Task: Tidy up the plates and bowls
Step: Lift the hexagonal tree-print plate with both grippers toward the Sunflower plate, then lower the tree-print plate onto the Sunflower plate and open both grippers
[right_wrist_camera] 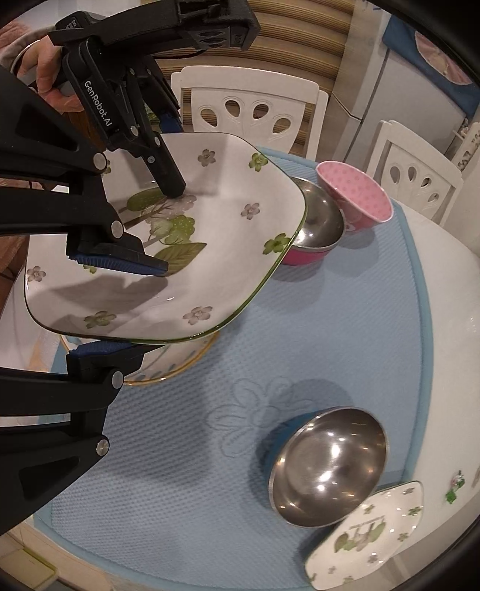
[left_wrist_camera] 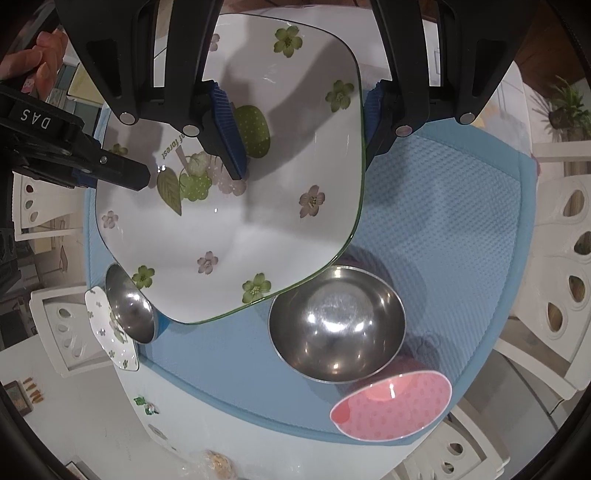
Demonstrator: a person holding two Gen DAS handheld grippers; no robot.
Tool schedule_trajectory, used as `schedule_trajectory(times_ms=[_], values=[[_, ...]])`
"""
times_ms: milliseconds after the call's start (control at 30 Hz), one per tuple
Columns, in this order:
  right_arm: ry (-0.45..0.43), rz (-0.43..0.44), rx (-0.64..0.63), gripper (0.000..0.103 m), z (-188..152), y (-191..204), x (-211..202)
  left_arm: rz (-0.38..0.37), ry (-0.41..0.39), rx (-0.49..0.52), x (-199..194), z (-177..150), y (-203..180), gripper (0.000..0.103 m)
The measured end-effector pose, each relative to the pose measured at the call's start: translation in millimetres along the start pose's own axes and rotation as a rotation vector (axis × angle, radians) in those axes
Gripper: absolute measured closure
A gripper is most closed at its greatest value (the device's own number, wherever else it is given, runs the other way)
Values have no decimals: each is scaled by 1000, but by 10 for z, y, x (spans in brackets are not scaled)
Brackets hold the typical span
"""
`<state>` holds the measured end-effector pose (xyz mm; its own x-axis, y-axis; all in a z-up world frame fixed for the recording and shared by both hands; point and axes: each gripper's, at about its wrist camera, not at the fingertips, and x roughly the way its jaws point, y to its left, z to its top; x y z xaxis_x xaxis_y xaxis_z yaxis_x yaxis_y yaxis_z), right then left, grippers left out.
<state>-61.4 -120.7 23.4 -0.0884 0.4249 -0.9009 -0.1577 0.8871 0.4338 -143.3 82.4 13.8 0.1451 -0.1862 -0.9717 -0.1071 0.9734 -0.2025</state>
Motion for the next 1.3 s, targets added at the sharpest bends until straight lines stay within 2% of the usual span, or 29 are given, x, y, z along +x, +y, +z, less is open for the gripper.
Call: schedule_trajectory(times_ms=[700, 1067, 1300], values=[[100, 2, 84, 70, -378, -160, 517, 9, 91, 45, 417, -261, 35, 50], [119, -23, 118, 70, -412, -70, 751, 15, 126, 51, 645, -311, 8, 50], [125, -32, 137, 70, -421, -35, 828, 30, 118, 69, 712, -245, -123, 50]])
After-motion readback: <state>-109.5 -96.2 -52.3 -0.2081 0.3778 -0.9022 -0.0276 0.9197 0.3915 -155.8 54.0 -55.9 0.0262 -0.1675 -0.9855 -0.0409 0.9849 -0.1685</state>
